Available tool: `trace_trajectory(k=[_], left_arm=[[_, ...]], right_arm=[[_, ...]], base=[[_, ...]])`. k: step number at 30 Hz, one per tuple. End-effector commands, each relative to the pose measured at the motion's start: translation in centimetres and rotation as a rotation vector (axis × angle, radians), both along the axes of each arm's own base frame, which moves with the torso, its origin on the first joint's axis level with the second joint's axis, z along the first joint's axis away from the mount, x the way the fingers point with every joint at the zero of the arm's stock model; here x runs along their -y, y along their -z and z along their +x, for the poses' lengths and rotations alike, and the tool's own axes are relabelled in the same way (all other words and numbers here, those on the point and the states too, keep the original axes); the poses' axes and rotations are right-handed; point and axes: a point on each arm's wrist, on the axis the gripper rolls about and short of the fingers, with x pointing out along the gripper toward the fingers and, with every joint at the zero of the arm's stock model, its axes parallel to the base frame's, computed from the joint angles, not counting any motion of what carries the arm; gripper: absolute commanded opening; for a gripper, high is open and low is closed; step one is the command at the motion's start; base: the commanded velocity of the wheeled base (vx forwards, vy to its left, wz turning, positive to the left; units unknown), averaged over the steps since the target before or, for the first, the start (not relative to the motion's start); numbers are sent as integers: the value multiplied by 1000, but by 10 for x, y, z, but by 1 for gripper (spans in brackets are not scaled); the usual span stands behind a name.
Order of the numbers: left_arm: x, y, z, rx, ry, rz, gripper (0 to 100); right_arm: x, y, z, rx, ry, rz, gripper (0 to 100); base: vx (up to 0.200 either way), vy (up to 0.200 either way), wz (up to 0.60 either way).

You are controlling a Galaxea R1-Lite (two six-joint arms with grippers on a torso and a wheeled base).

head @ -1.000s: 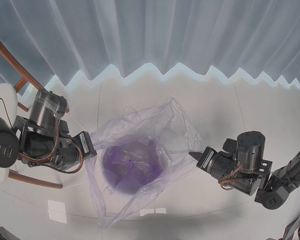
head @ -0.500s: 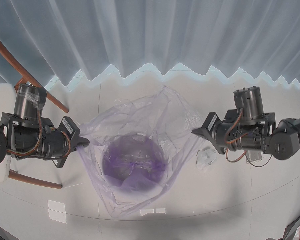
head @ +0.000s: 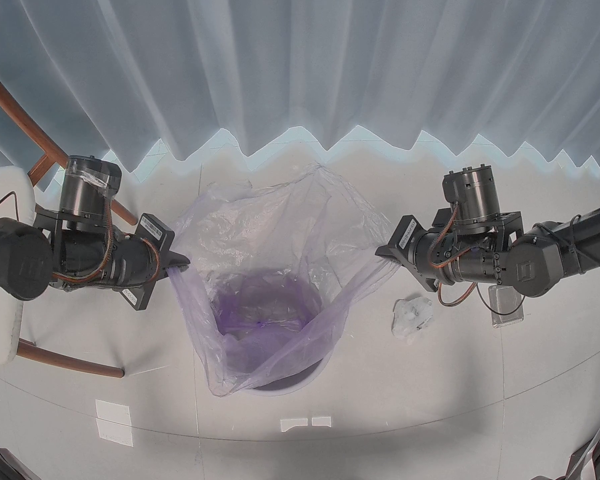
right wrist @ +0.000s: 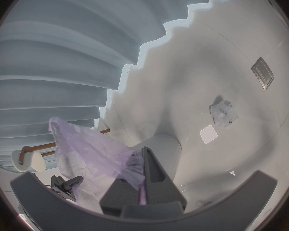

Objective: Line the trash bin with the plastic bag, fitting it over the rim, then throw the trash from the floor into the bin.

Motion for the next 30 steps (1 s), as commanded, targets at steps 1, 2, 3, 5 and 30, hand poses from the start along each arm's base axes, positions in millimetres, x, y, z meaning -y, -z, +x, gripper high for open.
trace_trajectory(k=[1,2,3,5,30], left_arm=[[-1,17,18,-34,-21,8,0],[-2,19,20,-33,-24,8,0],[-1,20,21,-33,-24,8,0],[-2,26,26,-38,-27,14,0],[-29,88,65,-198,-100,38,0]], right_arm=[[-3,11,13,-13,8,-11,0],[-3,13,16,-13,12,-11,0],[-3,14,19,-14,15,-13,0],[-3,21,30,-12,20,-26,0],[-2,95,69,-102,-29,-134,0]], base=[[0,0,0],[0,0,0],[0,0,0],[0,0,0],[0,0,0]])
